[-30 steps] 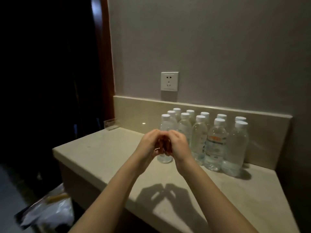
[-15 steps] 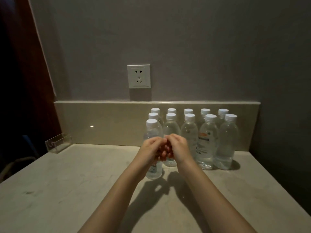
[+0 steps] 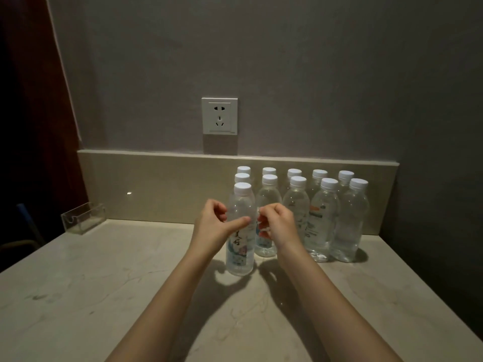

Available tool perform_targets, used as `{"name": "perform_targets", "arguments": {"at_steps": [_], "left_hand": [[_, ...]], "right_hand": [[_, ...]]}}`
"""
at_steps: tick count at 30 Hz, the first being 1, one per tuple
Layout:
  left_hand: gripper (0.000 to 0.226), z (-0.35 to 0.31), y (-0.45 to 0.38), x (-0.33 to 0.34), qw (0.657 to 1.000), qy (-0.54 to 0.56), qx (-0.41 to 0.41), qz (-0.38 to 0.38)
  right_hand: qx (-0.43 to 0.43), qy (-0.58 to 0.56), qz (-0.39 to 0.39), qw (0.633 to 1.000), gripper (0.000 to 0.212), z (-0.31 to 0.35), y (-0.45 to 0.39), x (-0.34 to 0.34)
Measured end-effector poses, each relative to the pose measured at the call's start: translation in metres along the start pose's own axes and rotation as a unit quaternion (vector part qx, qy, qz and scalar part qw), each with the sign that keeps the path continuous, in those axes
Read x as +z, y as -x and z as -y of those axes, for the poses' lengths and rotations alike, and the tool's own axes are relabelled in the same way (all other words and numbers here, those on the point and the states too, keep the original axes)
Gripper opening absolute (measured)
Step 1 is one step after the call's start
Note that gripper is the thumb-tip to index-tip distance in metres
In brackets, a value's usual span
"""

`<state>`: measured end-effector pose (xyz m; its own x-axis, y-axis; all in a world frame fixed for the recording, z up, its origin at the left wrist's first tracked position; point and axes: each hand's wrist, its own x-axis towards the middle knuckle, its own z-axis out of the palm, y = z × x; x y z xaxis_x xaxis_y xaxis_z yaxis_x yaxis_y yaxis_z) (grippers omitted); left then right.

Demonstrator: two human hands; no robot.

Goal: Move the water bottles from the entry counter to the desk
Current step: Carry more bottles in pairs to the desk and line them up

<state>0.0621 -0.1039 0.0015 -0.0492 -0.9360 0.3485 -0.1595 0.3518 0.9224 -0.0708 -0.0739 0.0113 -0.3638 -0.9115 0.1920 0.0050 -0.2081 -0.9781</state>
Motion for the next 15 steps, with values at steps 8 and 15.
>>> {"name": "perform_targets", "arguments": {"at_steps": [8,15], "left_hand": [[0.058,0.027,0.002,0.017,0.997,-0.039,-0.052,0.046],[0.051,0.031,-0.004,0.007,0.999,-0.002,-0.05,-0.004]], "right_hand": [[0.023,0.013,0.005,1.0,0.019,-0.007,-0.007,0.005],[-0.073,0.127,-0.038,0.988,0.014,0.0,-0.008,0.013]]}}
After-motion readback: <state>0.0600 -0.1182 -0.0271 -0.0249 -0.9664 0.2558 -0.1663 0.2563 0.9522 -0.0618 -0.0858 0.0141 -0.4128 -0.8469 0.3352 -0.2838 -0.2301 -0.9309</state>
